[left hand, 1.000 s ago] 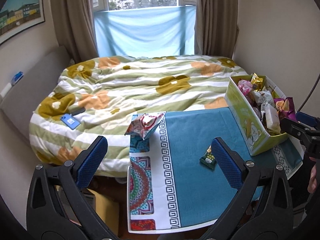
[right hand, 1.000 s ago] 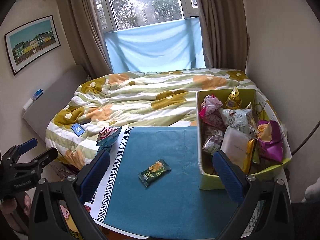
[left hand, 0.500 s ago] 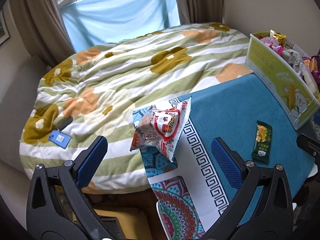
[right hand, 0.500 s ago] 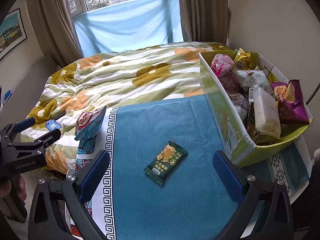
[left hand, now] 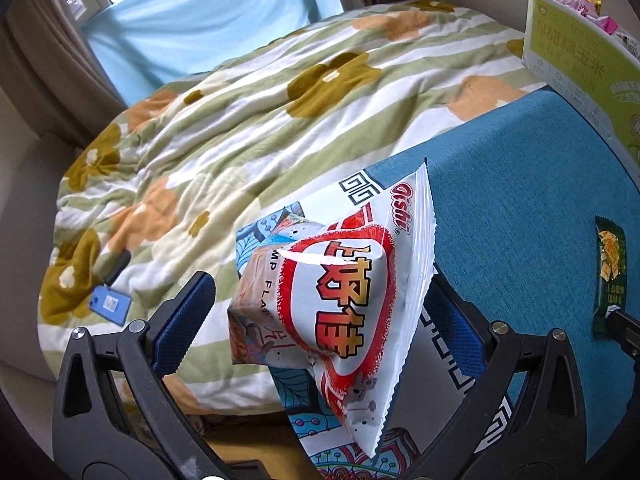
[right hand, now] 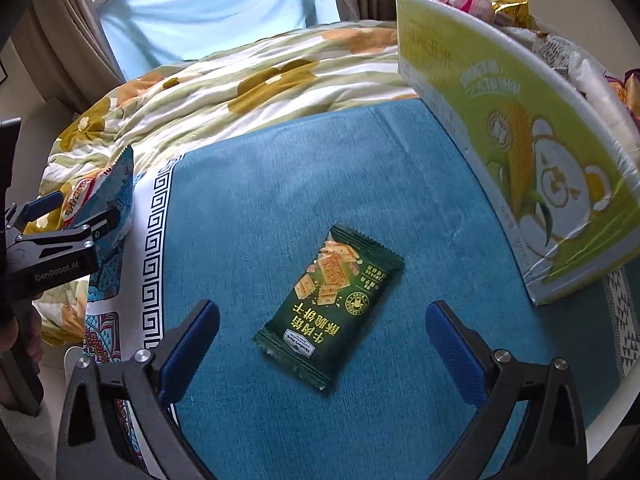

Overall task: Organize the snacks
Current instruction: 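Grasp the white Oishi chip bag with the left tool while the right tool grasps the green cracker pack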

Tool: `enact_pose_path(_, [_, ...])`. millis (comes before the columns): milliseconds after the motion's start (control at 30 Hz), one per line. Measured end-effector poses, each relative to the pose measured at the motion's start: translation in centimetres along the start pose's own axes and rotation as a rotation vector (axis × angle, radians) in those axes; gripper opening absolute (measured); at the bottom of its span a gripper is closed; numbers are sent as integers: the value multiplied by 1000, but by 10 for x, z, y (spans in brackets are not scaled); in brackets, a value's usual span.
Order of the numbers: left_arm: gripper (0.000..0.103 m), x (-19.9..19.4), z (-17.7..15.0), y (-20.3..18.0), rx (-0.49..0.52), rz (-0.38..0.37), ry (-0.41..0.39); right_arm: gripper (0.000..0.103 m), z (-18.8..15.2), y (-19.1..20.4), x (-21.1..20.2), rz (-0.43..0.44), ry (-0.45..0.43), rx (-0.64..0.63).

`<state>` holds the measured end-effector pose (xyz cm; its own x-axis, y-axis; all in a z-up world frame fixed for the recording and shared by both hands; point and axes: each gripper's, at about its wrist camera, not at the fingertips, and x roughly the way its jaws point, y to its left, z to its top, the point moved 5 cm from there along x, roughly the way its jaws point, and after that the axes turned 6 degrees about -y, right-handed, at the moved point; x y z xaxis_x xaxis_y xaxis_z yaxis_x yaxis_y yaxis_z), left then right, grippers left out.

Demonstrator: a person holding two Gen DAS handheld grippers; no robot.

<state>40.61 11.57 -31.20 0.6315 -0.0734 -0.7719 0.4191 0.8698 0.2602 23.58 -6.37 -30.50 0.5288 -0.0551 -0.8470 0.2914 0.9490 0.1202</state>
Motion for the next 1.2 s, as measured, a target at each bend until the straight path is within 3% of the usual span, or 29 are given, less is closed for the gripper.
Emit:
enact_pose_path(100, [100,6,2,-2,5,-9,-4,102,-2,1,3,-1,11,0])
enact_pose_path(200, [83,13,1,-3,29,3,17,101,-2,4,8,-10,15,-4])
enact_pose_path(433, [68,7,0,-2,11,-24,5,86,-6,7,17,-16,40,-3])
enact_pose_path(533, [66,0,-3,-6,8,-25,-10,84,-5,8,17,-22,29,-5])
enact_pose_path(767, [65,-14,-10,-17,-11,-45,-19,61,-2,11,18,-46,-16,-57])
enact_pose_path(1033, [64,-37,-12,-25,-36,-51,-54,59,-2,21,22,-47,-55,-140])
enact_pose_path(1133, [64,-41,-14,-25,-58,-60,-55,48,0,27,24,-22,-77,-169])
enact_pose_path(1200, [63,-45,-14,-26,-68,-64,-59,45,1,30,25,-19,-85,-183])
